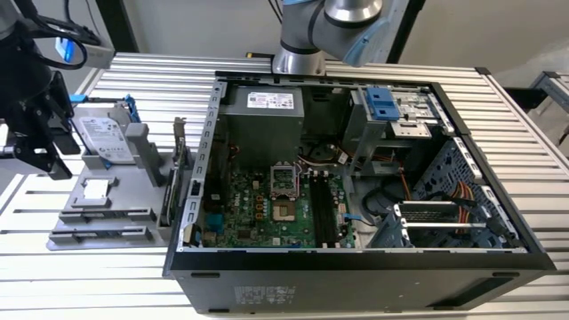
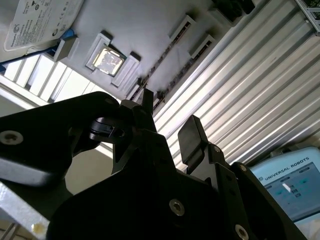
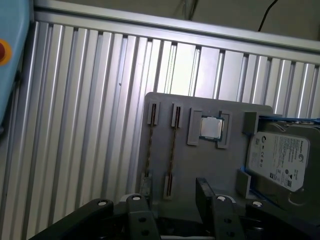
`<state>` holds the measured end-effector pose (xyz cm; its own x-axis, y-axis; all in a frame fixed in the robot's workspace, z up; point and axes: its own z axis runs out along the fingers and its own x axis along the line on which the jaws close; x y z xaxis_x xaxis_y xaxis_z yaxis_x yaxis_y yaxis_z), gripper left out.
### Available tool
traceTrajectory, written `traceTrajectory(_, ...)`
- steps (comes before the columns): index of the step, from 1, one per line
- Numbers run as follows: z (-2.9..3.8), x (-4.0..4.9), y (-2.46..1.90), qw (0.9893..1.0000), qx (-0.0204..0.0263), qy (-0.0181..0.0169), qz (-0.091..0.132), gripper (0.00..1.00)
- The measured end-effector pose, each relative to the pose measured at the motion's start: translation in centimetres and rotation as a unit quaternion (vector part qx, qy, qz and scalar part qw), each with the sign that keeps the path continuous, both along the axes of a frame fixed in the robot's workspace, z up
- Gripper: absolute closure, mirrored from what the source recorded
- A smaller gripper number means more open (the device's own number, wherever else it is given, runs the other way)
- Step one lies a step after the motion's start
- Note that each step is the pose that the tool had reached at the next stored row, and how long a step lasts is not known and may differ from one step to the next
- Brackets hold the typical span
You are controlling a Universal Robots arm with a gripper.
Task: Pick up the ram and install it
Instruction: 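Pick up the ram and move it above insertion slot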
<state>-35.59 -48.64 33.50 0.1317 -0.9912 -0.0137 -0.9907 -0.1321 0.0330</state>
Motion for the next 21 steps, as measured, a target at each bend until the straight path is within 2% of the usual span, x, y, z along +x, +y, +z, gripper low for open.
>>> traceTrajectory(21,-0.51,-0.01,0.00,1.0000,-0.0009,0.0005,0.000,0.00)
